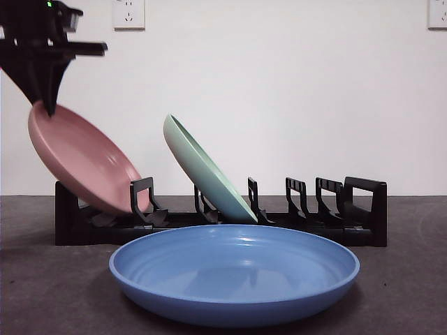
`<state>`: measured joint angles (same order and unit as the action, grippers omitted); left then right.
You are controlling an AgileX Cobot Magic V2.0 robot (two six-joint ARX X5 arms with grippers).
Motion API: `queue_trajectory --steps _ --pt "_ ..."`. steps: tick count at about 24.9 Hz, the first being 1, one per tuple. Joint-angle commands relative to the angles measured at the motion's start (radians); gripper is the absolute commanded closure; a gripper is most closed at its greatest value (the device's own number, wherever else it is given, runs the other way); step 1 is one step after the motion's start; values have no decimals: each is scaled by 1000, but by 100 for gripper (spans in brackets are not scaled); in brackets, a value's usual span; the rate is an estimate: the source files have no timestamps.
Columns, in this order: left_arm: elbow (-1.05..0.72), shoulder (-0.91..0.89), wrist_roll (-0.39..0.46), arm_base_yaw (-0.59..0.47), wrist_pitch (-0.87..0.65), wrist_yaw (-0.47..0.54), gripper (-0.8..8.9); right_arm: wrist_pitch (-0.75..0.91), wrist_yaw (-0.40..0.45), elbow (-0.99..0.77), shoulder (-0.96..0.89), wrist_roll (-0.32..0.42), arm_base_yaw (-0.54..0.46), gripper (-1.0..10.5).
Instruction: Place the plate
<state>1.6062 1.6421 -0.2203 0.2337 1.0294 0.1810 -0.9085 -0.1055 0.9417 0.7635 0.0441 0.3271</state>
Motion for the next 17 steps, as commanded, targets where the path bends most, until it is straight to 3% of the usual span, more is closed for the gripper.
queue_trajectory --steps 1,5,8,17 --pt "100 11 26 4 41 47 803 5 1 7 4 -10 4 795" --pt "270 11 56 3 203 161 804 3 1 7 4 -10 4 795" --pt "331 -19 85 2 251 159 804 2 1 7 4 -10 4 795" --pt "275 -190 92 7 279 83 804 2 1 7 -10 -10 3 795"
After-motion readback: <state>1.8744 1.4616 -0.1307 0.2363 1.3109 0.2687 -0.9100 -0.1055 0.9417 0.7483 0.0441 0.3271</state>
